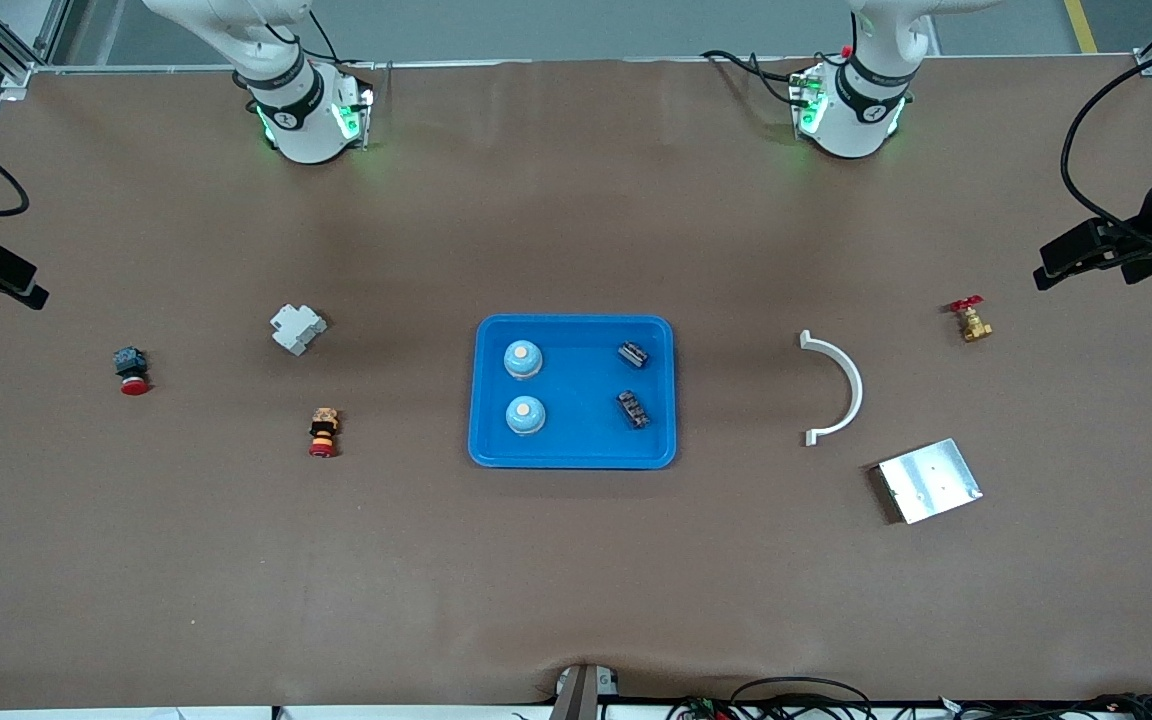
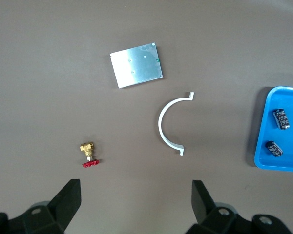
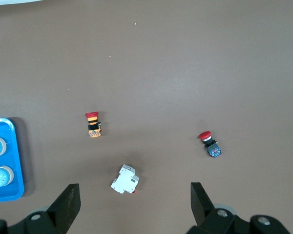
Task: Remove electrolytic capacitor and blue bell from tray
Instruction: 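Move the left gripper over the black capacitors in the blue tray, then lower the left gripper and grasp one black capacitor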
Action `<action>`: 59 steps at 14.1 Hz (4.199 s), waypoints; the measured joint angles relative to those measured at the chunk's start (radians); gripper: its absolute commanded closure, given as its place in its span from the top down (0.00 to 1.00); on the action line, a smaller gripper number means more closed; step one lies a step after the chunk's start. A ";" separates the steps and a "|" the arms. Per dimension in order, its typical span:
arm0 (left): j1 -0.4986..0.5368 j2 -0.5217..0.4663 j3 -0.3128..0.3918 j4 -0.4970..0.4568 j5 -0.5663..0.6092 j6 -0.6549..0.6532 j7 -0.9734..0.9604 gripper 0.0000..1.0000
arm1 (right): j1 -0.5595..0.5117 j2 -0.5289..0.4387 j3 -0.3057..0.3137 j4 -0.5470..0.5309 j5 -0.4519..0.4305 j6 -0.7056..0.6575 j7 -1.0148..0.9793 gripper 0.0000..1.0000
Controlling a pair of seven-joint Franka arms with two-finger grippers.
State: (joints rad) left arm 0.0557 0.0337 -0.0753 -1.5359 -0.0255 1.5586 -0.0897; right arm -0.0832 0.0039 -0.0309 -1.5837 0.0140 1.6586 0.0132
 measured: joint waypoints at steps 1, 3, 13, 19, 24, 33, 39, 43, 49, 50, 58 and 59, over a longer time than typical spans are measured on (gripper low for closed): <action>0.000 0.000 0.000 0.000 0.000 0.000 0.000 1.00 | 0.000 0.000 0.000 0.000 0.000 0.000 0.000 1.00; 0.000 0.000 0.000 0.000 0.000 0.000 -0.001 1.00 | 0.000 -0.001 -0.001 0.000 0.001 0.000 0.000 1.00; -0.043 0.013 -0.068 -0.001 0.001 0.002 -0.158 1.00 | 0.000 -0.001 -0.002 0.000 0.002 0.000 0.000 1.00; -0.157 0.113 -0.197 -0.004 0.001 0.032 -0.488 1.00 | 0.000 -0.001 -0.002 0.000 0.002 0.000 0.000 1.00; -0.313 0.232 -0.202 0.004 0.001 0.103 -0.741 1.00 | 0.000 -0.001 -0.003 0.000 0.002 0.000 0.000 1.00; -0.422 0.465 -0.202 0.021 0.001 0.465 -0.996 1.00 | 0.000 -0.001 -0.004 0.000 0.001 0.000 -0.001 1.00; -0.454 0.641 -0.197 0.031 0.001 0.600 -0.997 1.00 | 0.000 -0.001 -0.004 0.000 0.000 0.000 -0.001 1.00; -0.453 0.670 -0.193 0.038 0.001 0.684 -1.002 1.00 | 0.000 -0.001 -0.004 0.000 0.000 0.000 -0.003 1.00; -0.456 0.727 -0.192 0.049 0.001 0.779 -1.054 1.00 | 0.000 -0.001 -0.004 0.000 0.000 0.001 -0.012 1.00; -0.458 0.741 -0.189 0.056 0.001 0.780 -1.054 1.00 | 0.000 -0.001 -0.004 -0.001 0.000 0.001 -0.012 1.00; -0.491 0.811 -0.161 0.072 0.001 0.828 -1.084 1.00 | 0.073 0.005 0.016 -0.041 0.002 0.008 0.192 1.00; -0.493 0.817 -0.161 0.072 0.001 0.834 -1.088 1.00 | 0.090 0.009 0.018 -0.046 0.002 0.012 0.227 1.00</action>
State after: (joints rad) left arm -0.4370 0.8504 -0.2360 -1.4637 -0.0243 2.3927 -1.1780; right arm 0.0070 0.0124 -0.0128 -1.6301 0.0160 1.6706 0.2398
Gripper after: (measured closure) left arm 0.000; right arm 0.000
